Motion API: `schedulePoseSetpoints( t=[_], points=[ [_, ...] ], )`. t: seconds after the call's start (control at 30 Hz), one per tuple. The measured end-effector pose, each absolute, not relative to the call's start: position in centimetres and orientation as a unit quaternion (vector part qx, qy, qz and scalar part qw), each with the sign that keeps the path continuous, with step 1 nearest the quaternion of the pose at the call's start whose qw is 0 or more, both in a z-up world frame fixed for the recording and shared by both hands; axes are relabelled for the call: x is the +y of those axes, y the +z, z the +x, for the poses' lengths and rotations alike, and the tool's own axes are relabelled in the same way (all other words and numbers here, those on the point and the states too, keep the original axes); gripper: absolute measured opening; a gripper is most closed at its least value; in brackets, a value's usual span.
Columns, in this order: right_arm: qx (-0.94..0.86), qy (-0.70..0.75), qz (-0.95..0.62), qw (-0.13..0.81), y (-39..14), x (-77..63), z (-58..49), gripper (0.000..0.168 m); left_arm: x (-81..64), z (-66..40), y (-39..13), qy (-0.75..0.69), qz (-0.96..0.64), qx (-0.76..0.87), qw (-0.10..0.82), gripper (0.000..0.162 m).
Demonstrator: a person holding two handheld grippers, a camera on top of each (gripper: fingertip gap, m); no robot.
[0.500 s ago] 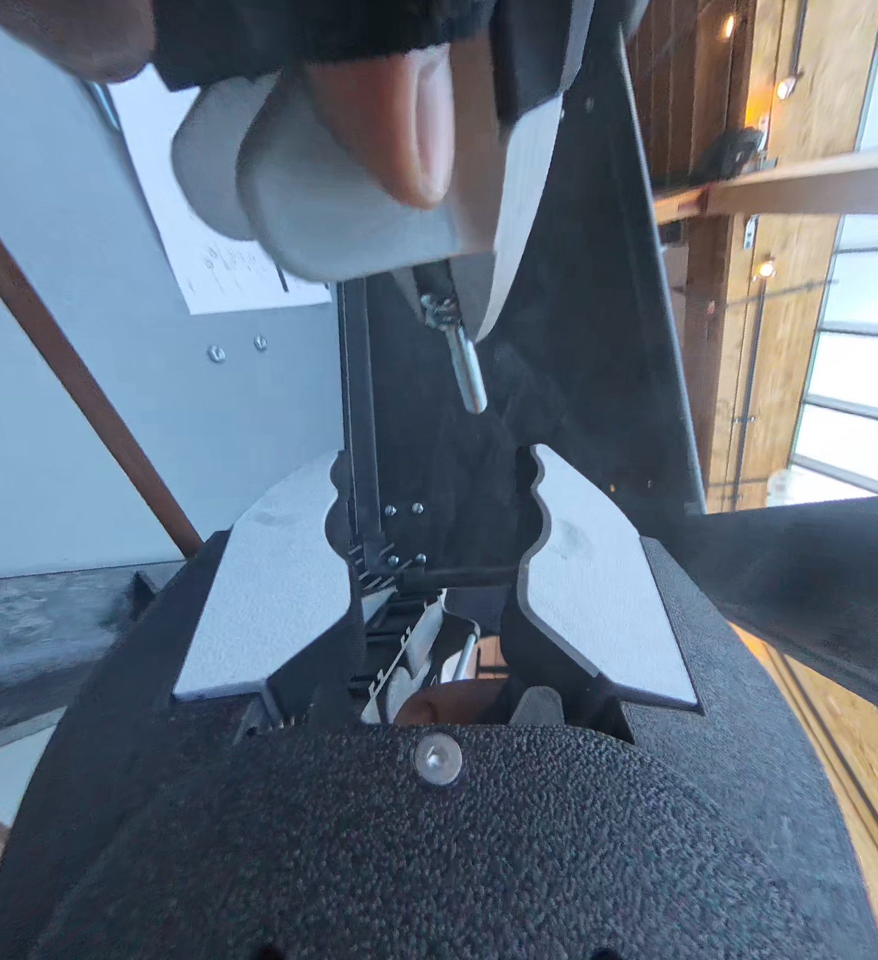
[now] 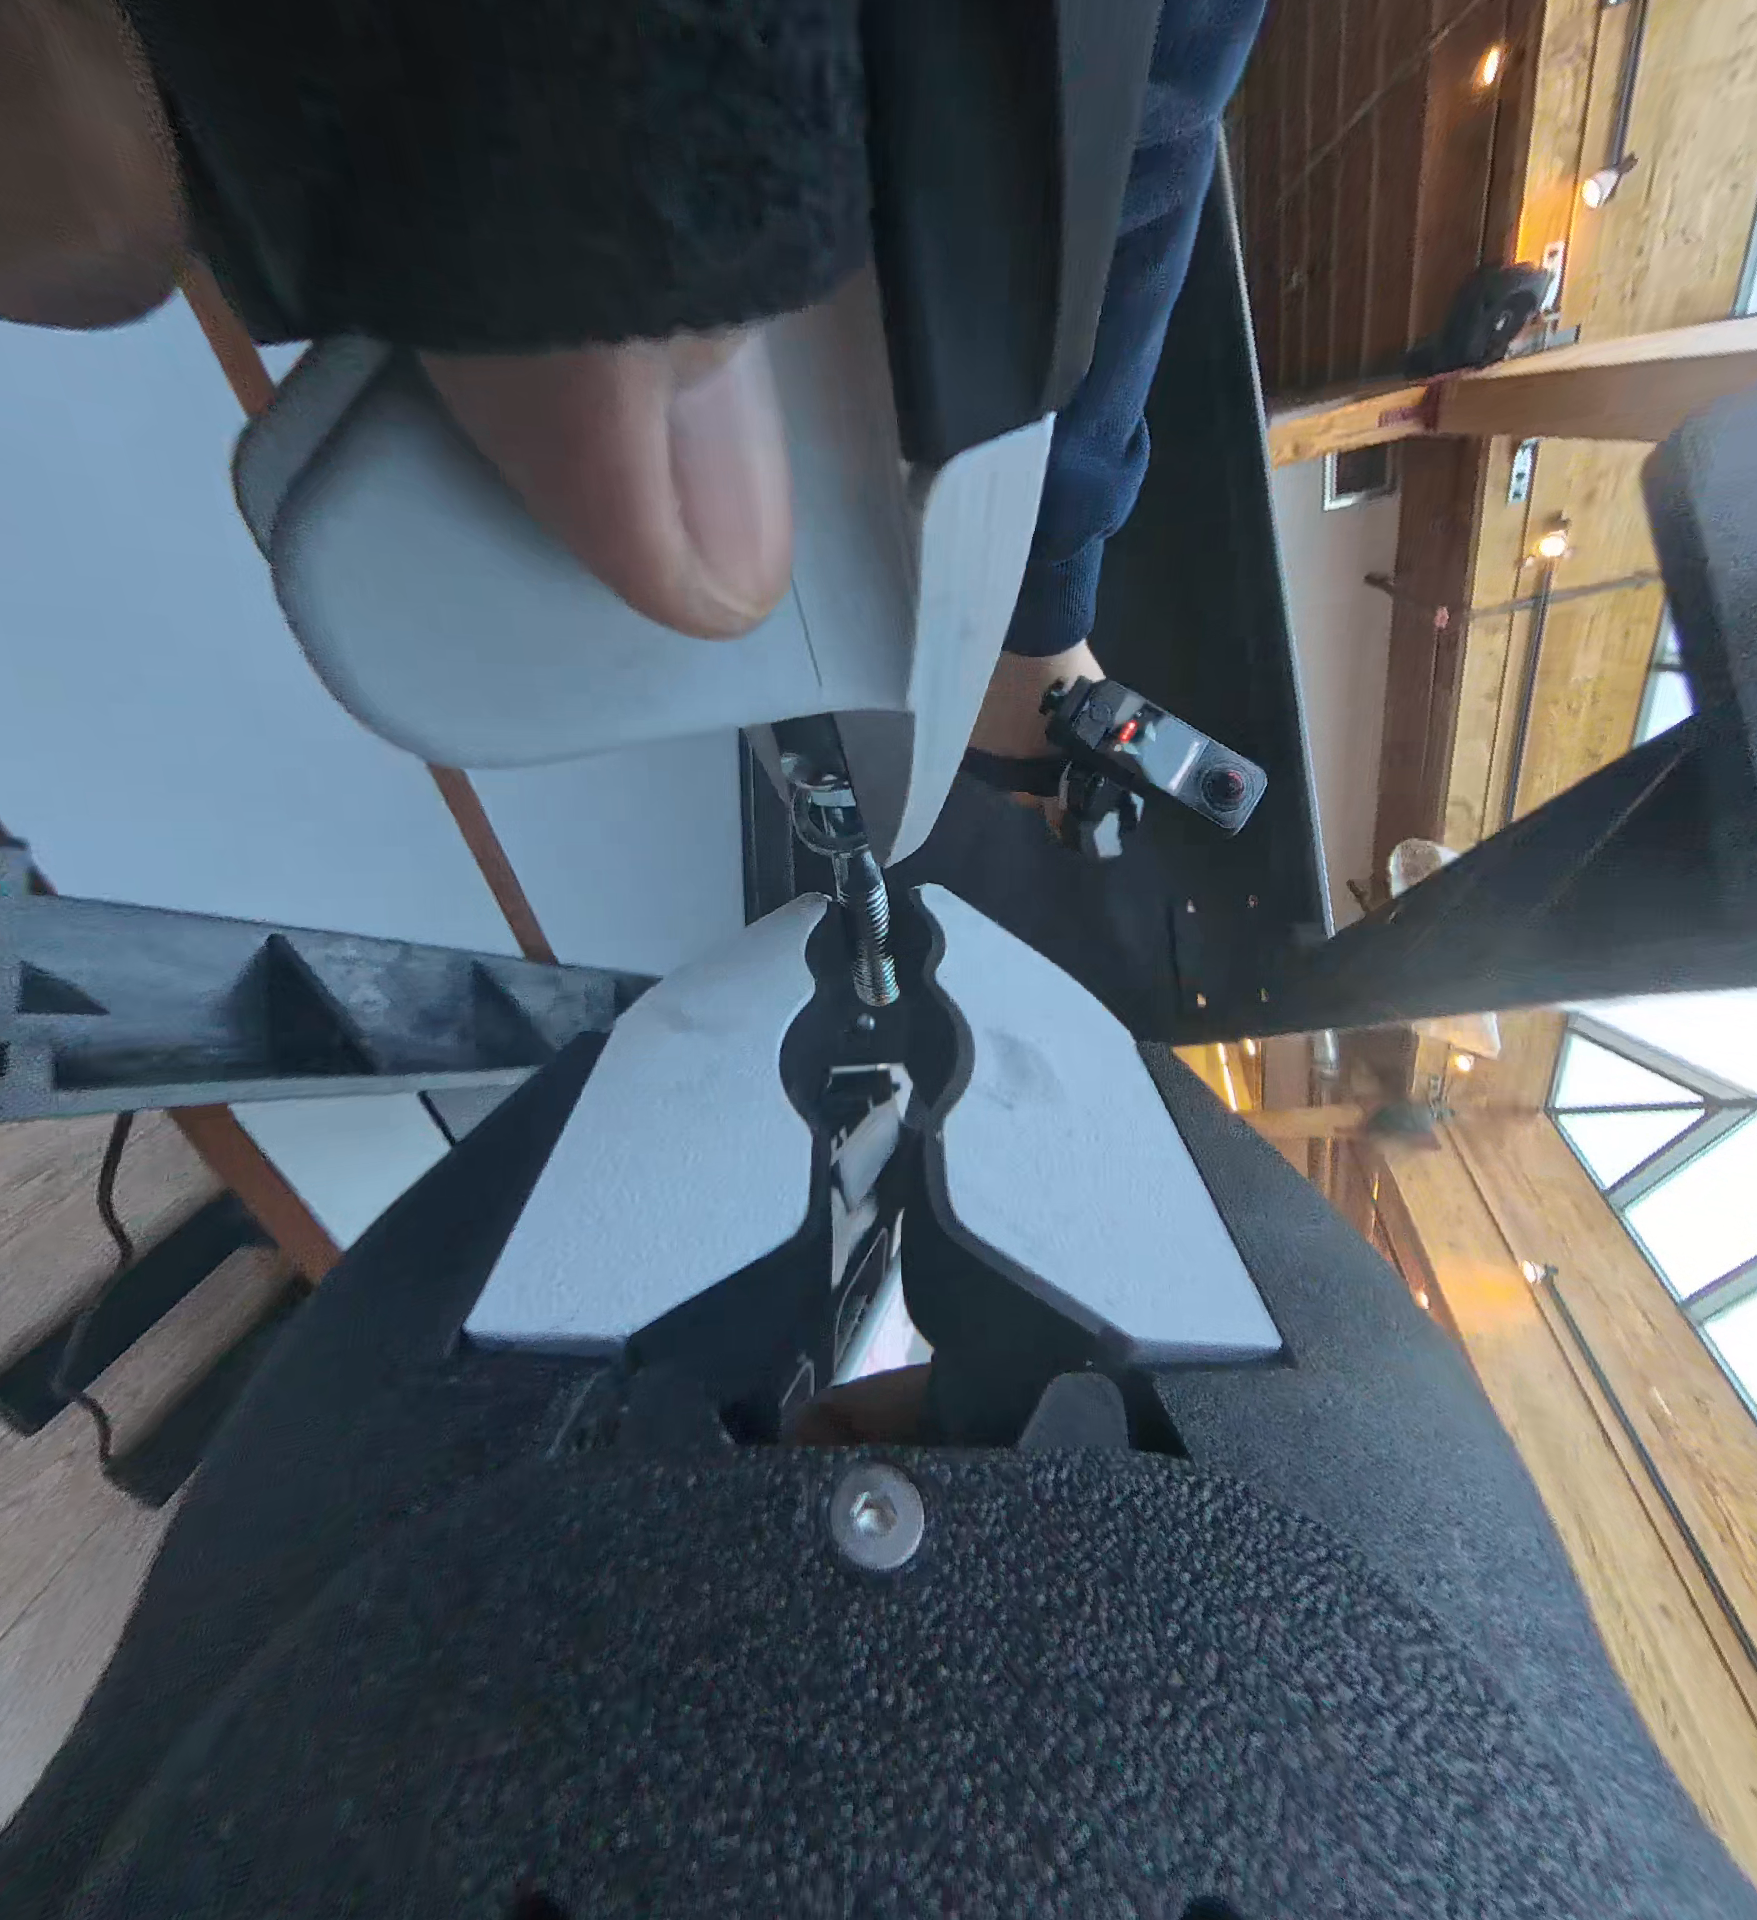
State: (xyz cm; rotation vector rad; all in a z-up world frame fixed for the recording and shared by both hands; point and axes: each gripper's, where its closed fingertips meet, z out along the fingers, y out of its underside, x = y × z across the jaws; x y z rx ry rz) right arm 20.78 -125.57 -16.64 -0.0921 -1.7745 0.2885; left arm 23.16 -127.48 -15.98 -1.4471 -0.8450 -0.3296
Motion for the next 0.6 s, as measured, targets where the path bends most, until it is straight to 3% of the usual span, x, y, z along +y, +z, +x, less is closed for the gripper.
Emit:
schedulePoseSetpoints(
  t=[0.3, 0.6],
  points=[
    [-0.799, 0.096, -0.1, 0.585, -19.3, -128.7, 27.8, 0.014, -130.8, 30.5, -18.1, -0.258, -0.637, -0.37, 0.625, 0.016],
    [-0.827, 0.107, -0.083, 0.545, -22.1, -133.0, 29.8, 0.009, -134.2, 33.3, -20.2, -0.265, -0.644, -0.387, 0.604, 0.016]
  ],
)
